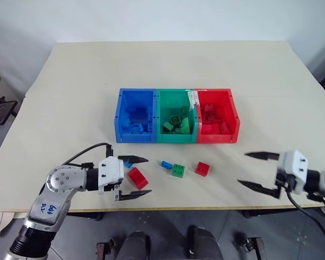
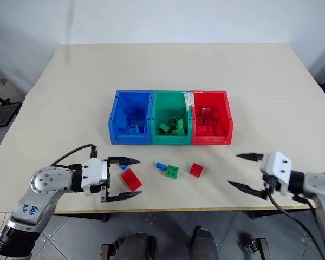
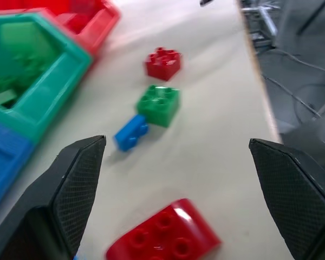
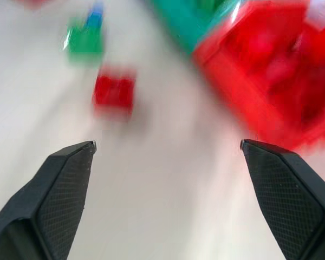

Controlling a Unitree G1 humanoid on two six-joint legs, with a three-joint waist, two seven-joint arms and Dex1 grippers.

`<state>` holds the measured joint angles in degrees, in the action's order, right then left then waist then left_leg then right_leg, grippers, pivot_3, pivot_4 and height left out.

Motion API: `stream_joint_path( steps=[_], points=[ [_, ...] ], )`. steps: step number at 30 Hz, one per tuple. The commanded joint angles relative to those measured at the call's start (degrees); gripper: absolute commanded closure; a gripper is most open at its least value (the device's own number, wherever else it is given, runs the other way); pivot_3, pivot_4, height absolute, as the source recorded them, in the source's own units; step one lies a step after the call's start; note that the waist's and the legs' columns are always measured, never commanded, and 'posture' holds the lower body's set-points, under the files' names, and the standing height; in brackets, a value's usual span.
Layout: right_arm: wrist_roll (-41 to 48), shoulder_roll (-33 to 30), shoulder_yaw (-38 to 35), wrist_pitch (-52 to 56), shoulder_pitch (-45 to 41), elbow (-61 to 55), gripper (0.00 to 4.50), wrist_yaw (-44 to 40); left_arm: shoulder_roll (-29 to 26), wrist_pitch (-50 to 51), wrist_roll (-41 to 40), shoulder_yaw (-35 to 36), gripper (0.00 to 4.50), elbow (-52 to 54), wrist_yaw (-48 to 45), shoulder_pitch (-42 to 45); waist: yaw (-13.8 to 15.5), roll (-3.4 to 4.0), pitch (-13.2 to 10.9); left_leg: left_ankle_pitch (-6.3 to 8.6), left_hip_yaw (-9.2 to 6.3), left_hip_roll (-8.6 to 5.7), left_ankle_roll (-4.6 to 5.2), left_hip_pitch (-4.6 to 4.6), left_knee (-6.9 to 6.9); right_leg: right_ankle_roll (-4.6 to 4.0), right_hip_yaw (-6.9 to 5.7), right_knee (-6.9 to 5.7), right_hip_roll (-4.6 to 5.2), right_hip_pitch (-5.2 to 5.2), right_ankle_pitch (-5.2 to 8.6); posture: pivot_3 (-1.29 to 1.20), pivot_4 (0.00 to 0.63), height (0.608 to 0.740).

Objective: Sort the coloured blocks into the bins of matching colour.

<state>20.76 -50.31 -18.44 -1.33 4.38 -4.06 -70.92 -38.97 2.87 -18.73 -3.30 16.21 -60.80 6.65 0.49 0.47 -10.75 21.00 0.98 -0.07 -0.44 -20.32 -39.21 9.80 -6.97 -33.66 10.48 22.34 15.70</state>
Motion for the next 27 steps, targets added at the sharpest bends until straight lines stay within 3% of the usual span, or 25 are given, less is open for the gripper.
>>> stream_joint_path(
  steps=[1,8,13,17,23,27],
  points=[
    [0.2,-1.15,-0.01,2.35,-0.23,-3.68,0.02,2.0,0.49,-1.76,0.39,-0.58,0.0,-0.32,-0.39,0.66,-0.09,0.0,0.0,-0.01,0.05,0.0,0.01,0.02,-0.01,0.0,0.06,0.0,0.0,0.0,0.0,0.0,0.15,0.74],
    [-3.25,0.01,13.09,18.46,-9.96,-12.06,0.02,9.37,0.43,-1.18,0.44,-0.13,0.0,-0.39,0.57,0.41,-0.23,0.01,0.0,-0.01,0.08,0.04,0.01,0.09,-0.01,-0.02,0.13,-0.09,-0.01,0.03,-0.01,0.0,0.15,0.74],
    [-6.79,4.02,22.81,21.06,-14.97,-11.18,0.02,10.86,-1.27,-1.2,0.57,2.95,0.0,0.49,1.85,-1.78,0.72,-0.01,0.0,0.0,0.02,0.06,0.02,0.03,-0.03,-0.02,0.07,-0.06,-0.04,0.07,-0.01,0.0,0.15,0.74],
    [-8.31,6.44,25.55,20.44,-19.27,-8.13,0.91,11.58,-1.97,-0.76,0.25,4.82,0.0,1.58,2.88,-3.38,0.88,-0.01,0.0,0.01,0.05,-0.03,0.04,-0.06,-0.08,-0.01,0.08,0.03,0.01,0.08,-0.02,0.0,0.15,0.74],
    [-9.51,5.6,26.83,20.14,-20.72,-6.55,2.98,10.1,-2.12,-0.85,0.68,5.8,0.0,2.4,4.04,-4.77,0.87,-0.01,0.0,0.01,0.03,0.02,0.04,-0.03,-0.08,-0.01,0.05,-0.07,-0.01,0.09,-0.02,0.0,0.15,0.74],
    [-5.48,6.58,22.58,22.3,-23.24,-7.34,3.03,10.7,-1.31,0.21,-0.79,7.27,0.0,2.89,5.72,-5.2,0.82,-0.02,0.01,0.01,0.04,0.01,0.04,-0.03,-0.08,-0.01,0.06,-0.06,-0.01,0.09,-0.02,0.0,0.15,0.74]
  ],
)
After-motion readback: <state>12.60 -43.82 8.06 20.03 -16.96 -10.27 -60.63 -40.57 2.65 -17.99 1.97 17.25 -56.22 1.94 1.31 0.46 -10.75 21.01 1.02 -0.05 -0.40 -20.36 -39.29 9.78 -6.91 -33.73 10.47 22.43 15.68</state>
